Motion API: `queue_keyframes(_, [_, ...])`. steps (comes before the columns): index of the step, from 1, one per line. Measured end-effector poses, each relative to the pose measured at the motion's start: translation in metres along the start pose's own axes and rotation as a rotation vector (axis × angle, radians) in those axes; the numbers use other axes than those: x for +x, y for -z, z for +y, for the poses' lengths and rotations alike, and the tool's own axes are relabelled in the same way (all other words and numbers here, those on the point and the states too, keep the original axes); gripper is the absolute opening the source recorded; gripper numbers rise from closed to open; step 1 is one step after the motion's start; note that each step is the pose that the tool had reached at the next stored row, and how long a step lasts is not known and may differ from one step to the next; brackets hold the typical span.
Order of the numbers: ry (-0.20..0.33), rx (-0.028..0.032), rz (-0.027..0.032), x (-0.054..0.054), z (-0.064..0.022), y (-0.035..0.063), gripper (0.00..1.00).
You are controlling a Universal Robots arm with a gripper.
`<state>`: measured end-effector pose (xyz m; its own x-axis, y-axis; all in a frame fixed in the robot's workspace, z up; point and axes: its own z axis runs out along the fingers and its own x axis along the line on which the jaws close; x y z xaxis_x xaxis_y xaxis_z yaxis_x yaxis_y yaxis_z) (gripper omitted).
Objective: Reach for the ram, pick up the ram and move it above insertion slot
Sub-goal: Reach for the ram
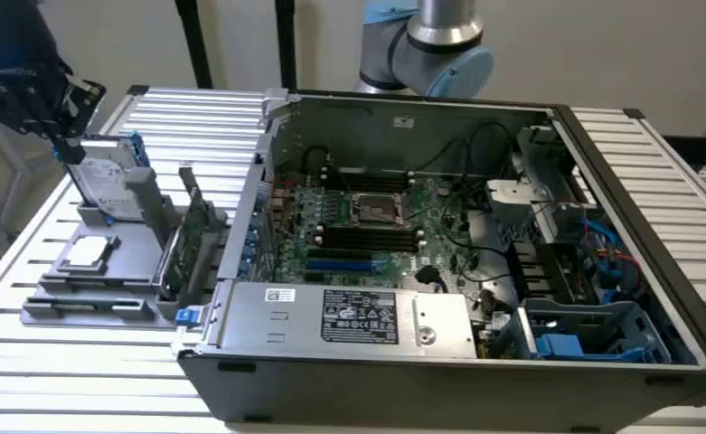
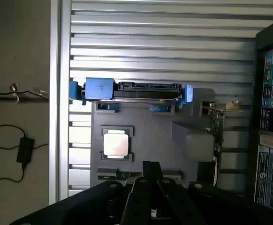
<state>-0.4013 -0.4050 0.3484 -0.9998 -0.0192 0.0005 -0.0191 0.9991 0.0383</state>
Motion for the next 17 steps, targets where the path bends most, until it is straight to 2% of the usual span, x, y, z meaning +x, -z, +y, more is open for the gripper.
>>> queue_keyframes(14, [0.000,0.0001,0.0000,0.0000,0.0000,0.0000,0.11])
queue_keyframes(17, [0.000,0.0001,0.0002,0.0000,-0.0035,0.0002,0.11])
